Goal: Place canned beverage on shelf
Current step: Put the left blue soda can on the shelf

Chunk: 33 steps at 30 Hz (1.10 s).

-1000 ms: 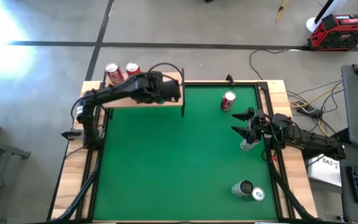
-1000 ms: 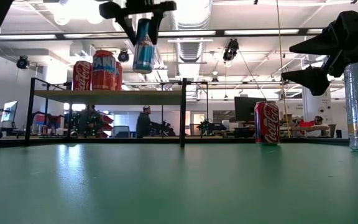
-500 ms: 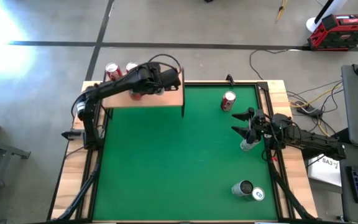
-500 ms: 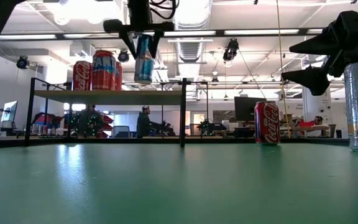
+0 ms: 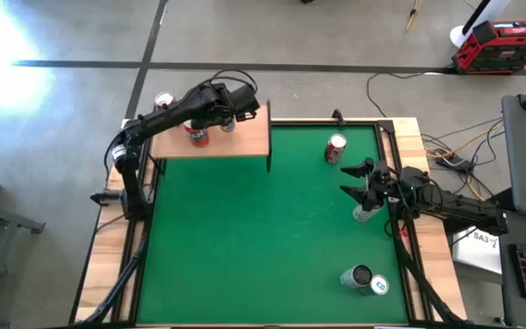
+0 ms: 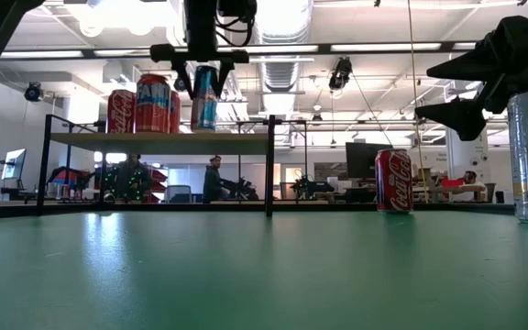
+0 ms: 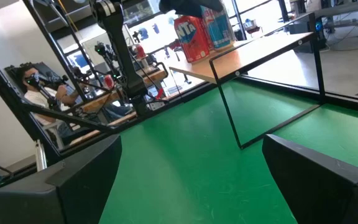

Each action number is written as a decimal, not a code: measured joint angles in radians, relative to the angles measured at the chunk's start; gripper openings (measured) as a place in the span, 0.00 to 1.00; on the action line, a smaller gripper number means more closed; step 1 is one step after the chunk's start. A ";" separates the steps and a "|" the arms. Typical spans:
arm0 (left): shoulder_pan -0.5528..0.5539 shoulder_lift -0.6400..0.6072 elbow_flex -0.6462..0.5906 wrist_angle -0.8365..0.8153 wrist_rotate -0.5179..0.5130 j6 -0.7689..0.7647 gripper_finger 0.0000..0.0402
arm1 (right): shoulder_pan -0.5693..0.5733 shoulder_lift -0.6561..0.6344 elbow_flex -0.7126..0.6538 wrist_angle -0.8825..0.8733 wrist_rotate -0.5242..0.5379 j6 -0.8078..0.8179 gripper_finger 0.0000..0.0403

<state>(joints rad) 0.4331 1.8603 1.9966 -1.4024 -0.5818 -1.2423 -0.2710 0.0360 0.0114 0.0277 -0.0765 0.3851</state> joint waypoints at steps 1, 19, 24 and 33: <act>0.008 0.000 -0.004 0.011 0.010 -0.002 0.61 | 0.000 0.000 0.000 0.000 0.000 0.000 0.95; 0.056 0.001 -0.022 0.076 0.024 -0.012 0.61 | 0.000 0.000 0.000 0.000 0.000 0.000 0.95; 0.071 0.001 -0.023 0.081 0.022 -0.016 0.61 | 0.000 0.000 0.000 0.000 0.000 0.000 0.95; 0.103 0.001 -0.028 0.081 0.014 -0.016 0.61 | 0.000 0.000 0.000 0.000 0.000 0.000 0.95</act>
<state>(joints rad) 0.5357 1.8614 1.9683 -1.3212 -0.5675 -1.2583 -0.2709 0.0360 0.0114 0.0273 -0.0769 0.3851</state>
